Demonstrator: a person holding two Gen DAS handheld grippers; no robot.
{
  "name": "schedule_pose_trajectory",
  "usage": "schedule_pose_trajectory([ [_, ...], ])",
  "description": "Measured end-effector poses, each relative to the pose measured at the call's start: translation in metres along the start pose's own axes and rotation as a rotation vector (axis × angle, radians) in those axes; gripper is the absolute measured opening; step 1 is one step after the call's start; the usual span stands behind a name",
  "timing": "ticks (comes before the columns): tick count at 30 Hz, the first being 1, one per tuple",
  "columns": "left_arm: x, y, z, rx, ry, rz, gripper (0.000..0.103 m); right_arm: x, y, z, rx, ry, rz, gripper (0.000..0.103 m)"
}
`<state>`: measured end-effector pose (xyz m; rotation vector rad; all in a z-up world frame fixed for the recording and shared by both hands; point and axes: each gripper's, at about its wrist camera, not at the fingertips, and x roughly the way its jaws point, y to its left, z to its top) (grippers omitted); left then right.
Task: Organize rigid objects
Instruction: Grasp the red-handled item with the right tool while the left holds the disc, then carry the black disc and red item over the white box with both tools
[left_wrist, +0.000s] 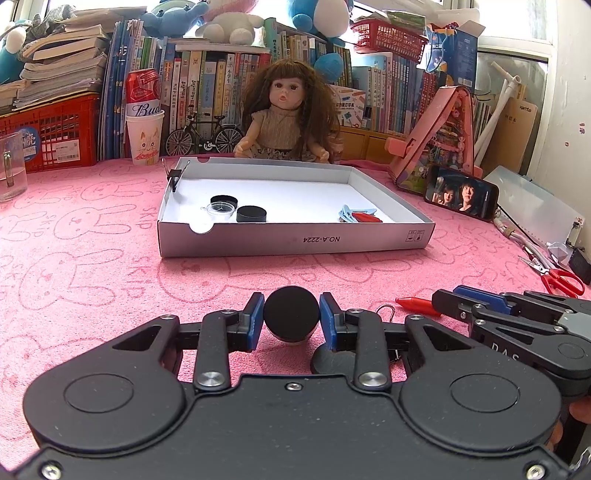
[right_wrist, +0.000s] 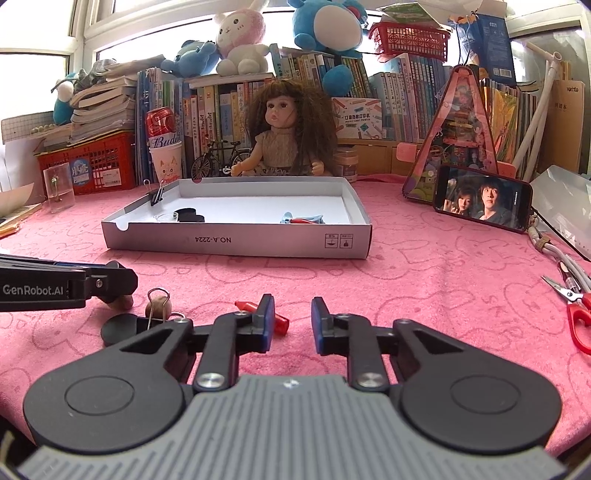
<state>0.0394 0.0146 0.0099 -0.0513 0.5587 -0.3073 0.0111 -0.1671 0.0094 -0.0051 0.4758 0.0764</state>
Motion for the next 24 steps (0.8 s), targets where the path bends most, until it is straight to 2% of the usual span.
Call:
schedule_pose_trajectory([
  [7, 0.0, 0.001, 0.0, -0.004, -0.004, 0.003, 0.03, -0.007, 0.008, -0.001, 0.022, 0.006, 0.021, 0.033],
  [12, 0.0, 0.004, -0.001, -0.009, -0.004, 0.007, 0.03, -0.007, 0.006, 0.001, 0.073, 0.068, 0.079, 0.028],
  [19, -0.001, 0.005, -0.001, -0.012, -0.004, 0.007, 0.03, 0.01, -0.002, 0.007, 0.12, 0.111, 0.072, 0.027],
  [24, -0.001, 0.005, -0.001, -0.016, -0.004, 0.012, 0.03, 0.02, -0.004, 0.012, 0.115, 0.109, 0.061, 0.027],
])
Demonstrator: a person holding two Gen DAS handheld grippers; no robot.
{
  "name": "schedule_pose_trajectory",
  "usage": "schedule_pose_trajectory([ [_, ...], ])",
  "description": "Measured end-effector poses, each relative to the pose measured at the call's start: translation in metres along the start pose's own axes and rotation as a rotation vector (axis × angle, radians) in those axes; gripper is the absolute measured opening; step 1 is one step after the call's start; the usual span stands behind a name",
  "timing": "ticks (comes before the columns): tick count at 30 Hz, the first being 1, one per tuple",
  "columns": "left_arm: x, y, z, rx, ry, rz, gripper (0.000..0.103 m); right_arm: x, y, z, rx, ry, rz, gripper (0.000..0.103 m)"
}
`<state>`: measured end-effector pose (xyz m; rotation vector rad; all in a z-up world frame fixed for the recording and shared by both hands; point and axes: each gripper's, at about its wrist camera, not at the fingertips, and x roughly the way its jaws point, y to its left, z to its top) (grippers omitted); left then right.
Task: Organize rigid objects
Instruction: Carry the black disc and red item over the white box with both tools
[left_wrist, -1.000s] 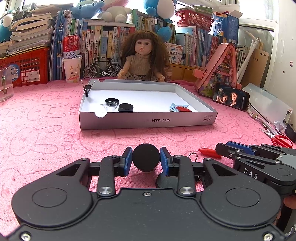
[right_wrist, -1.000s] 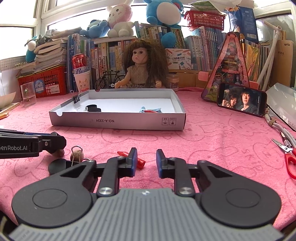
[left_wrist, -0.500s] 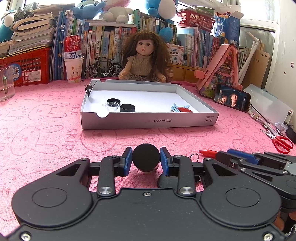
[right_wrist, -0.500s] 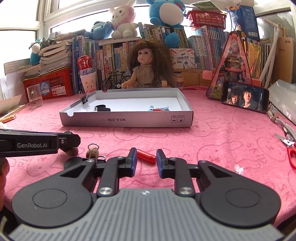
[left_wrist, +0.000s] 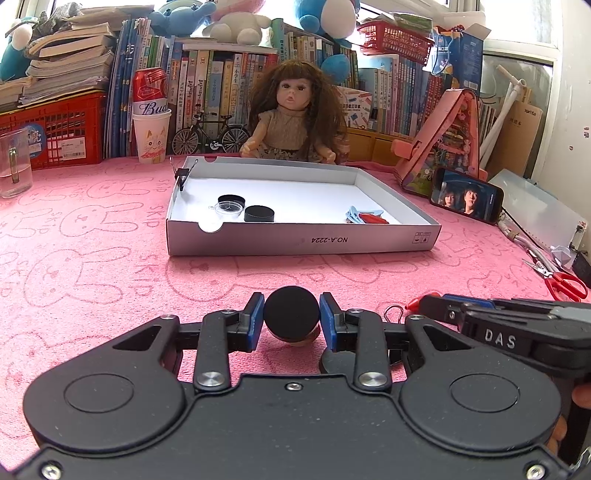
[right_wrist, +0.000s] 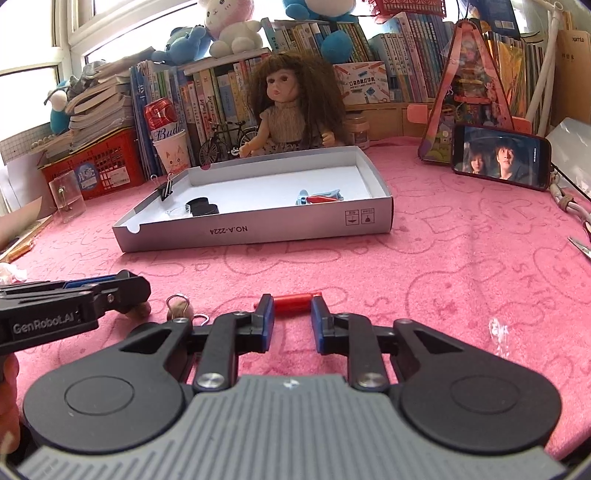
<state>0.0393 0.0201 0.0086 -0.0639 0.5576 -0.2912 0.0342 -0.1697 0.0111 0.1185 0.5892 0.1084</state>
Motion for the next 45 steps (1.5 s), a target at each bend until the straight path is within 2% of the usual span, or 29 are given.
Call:
schedule_pose_trajectory([
  [1, 0.0, 0.0, 0.0, -0.001, 0.0, 0.001, 0.03, 0.001, 0.0, 0.001, -0.006, 0.0, -0.003, 0.031],
  [3, 0.0, 0.0, 0.0, -0.002, 0.0, 0.002, 0.03, 0.003, 0.001, 0.002, -0.024, -0.008, -0.005, 0.032],
  [4, 0.0, 0.001, 0.0, -0.003, 0.0, 0.003, 0.03, 0.002, 0.001, 0.002, -0.028, -0.012, -0.007, 0.046],
  [5, 0.0, 0.001, -0.001, -0.004, 0.0, 0.004, 0.03, 0.002, 0.001, 0.002, -0.032, -0.013, -0.003, 0.055],
  [10, 0.002, 0.002, -0.001, -0.008, 0.003, 0.009, 0.03, 0.001, 0.011, -0.001, -0.092, -0.033, -0.028, 0.065],
  [18, 0.003, 0.002, -0.001, -0.011, 0.003, 0.01, 0.03, 0.0, 0.026, -0.009, -0.154, -0.05, -0.068, 0.065],
  [27, 0.003, 0.003, -0.001, -0.014, 0.002, 0.01, 0.03, -0.003, 0.023, -0.014, -0.168, -0.056, -0.079, 0.066],
  [28, 0.003, 0.003, -0.001, -0.014, 0.001, 0.01, 0.03, -0.003, 0.023, -0.014, -0.168, -0.058, -0.079, 0.065],
  [29, 0.003, 0.003, -0.001, -0.014, 0.001, 0.01, 0.03, -0.004, 0.023, -0.015, -0.166, -0.059, -0.075, 0.055],
  [30, 0.003, 0.004, 0.0, -0.015, 0.0, 0.011, 0.03, -0.004, 0.023, -0.015, -0.165, -0.06, -0.074, 0.051],
  [37, 0.002, 0.005, 0.005, -0.019, -0.013, 0.019, 0.03, -0.005, 0.022, -0.01, -0.162, -0.073, -0.064, 0.05],
  [45, 0.008, 0.005, 0.025, -0.025, -0.054, 0.023, 0.03, -0.002, 0.012, 0.015, -0.123, -0.109, -0.066, 0.05],
])
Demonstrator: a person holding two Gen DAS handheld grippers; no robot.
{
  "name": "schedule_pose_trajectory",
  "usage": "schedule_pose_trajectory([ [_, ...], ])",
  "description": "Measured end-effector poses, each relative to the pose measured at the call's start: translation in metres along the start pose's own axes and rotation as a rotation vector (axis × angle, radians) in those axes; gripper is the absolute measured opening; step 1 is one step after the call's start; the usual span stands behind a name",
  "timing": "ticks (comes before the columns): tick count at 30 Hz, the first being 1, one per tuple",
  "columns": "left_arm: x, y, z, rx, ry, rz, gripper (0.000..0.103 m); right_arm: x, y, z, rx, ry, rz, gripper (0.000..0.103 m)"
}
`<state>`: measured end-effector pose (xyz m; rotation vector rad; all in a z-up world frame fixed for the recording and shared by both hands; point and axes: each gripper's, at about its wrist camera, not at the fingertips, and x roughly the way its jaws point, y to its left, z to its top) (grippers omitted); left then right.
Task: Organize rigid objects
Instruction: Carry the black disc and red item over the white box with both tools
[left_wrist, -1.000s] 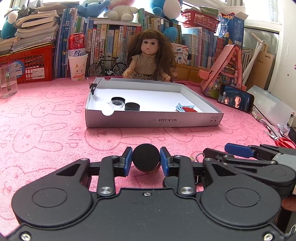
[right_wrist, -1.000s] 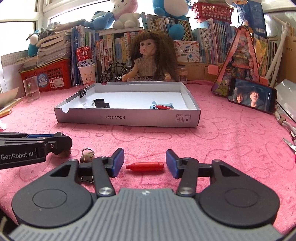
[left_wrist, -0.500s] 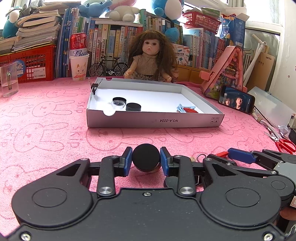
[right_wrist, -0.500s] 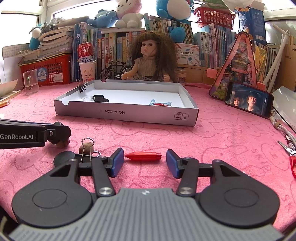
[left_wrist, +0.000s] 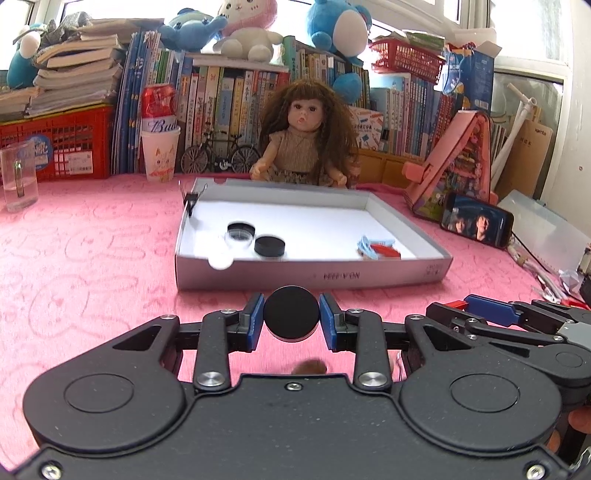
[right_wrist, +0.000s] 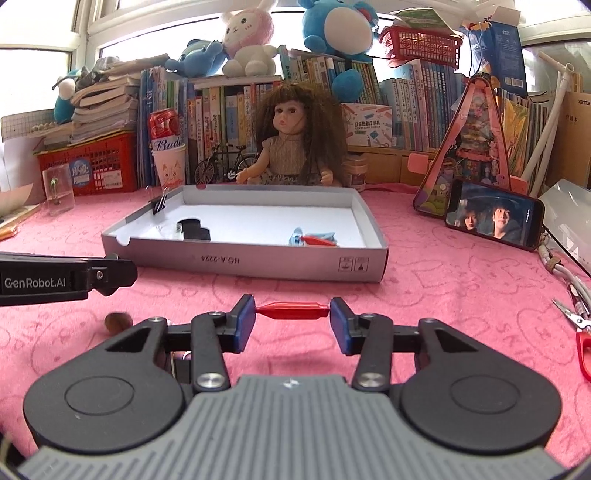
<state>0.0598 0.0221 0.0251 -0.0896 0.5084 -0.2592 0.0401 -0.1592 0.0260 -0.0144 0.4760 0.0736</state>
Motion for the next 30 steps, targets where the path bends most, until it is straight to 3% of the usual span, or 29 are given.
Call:
schedule_pose_trajectory([
  [13, 0.037, 0.011, 0.046, -0.064, -0.049, 0.012, 0.03, 0.036, -0.028, 0.042, 0.108, -0.025, 0.009, 0.05],
  [24, 0.102, 0.033, 0.09, -0.155, 0.01, 0.024, 0.03, 0.085, -0.049, 0.075, 0.168, 0.014, 0.043, 0.05],
  [30, 0.139, 0.037, 0.108, -0.163, 0.046, 0.07, 0.03, 0.12, -0.053, 0.089, 0.205, 0.064, 0.052, 0.05],
])
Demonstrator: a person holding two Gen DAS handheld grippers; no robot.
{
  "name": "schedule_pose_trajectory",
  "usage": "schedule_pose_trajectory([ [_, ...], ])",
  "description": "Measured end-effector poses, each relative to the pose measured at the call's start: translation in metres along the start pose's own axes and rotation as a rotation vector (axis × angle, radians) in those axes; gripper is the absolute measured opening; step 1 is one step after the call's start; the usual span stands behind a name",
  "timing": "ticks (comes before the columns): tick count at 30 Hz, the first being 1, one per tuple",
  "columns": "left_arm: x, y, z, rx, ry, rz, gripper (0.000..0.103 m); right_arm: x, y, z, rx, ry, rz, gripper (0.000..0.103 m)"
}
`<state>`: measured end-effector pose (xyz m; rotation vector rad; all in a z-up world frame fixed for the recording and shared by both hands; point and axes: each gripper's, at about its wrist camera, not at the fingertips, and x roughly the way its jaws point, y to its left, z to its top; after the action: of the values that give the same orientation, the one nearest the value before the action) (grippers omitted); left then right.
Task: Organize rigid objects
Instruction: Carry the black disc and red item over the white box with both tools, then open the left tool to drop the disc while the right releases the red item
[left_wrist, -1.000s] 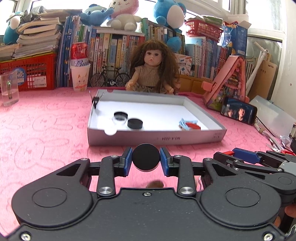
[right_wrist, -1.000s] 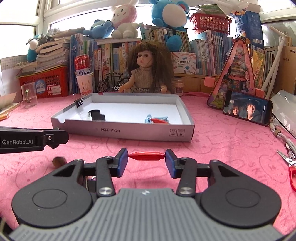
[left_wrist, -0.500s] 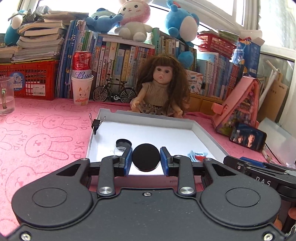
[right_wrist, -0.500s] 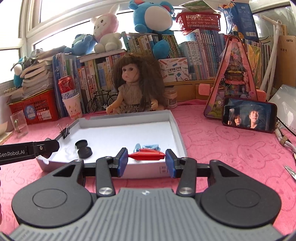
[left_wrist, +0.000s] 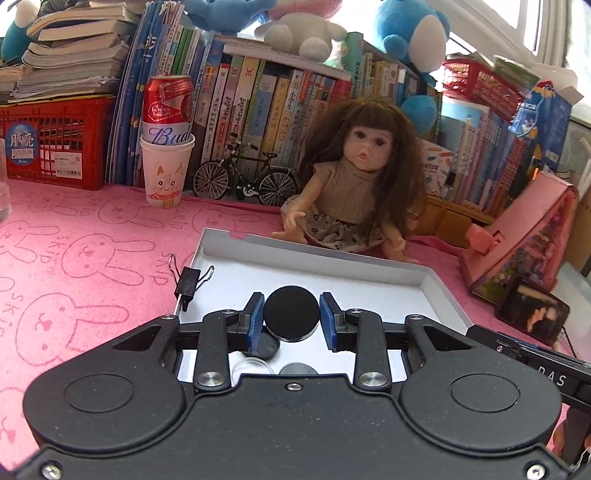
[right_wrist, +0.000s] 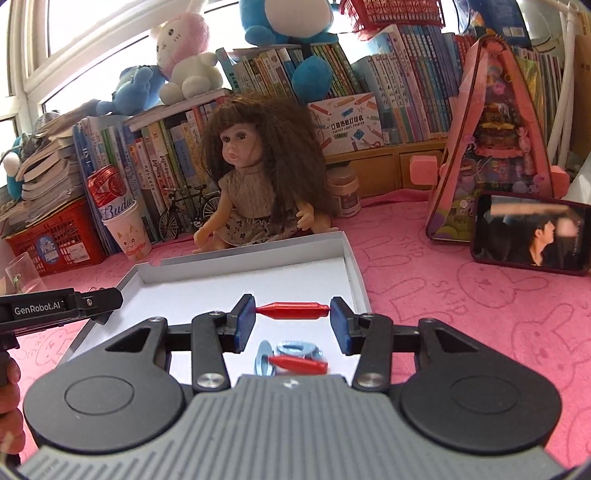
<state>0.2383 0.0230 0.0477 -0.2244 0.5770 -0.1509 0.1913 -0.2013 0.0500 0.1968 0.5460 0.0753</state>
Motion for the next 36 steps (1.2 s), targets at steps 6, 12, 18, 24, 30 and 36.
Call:
schedule_pose_trajectory([
  [6, 0.031, -0.006, -0.003, 0.027, 0.033, 0.058, 0.03, 0.023, 0.004, 0.0, -0.04, 0.027, -0.026, 0.05],
  [12, 0.05, -0.016, -0.015, 0.062, 0.061, 0.09, 0.03, 0.039, 0.002, -0.003, -0.043, 0.055, -0.05, 0.05],
  [18, 0.057, -0.014, -0.018, 0.049, 0.101, 0.091, 0.03, 0.047, 0.0, -0.008, -0.038, 0.084, -0.056, 0.05],
  [24, 0.058, -0.015, -0.018, 0.065, 0.102, 0.096, 0.031, 0.054, 0.003, -0.009, -0.063, 0.105, -0.066, 0.05],
  [30, 0.056, -0.014, -0.017, 0.049, 0.106, 0.074, 0.049, 0.052, 0.003, -0.009, -0.05, 0.102, -0.05, 0.06],
  [36, 0.046, -0.018, -0.016, 0.069, 0.089, 0.068, 0.066, 0.043, 0.001, -0.007, -0.031, 0.086, -0.033, 0.072],
])
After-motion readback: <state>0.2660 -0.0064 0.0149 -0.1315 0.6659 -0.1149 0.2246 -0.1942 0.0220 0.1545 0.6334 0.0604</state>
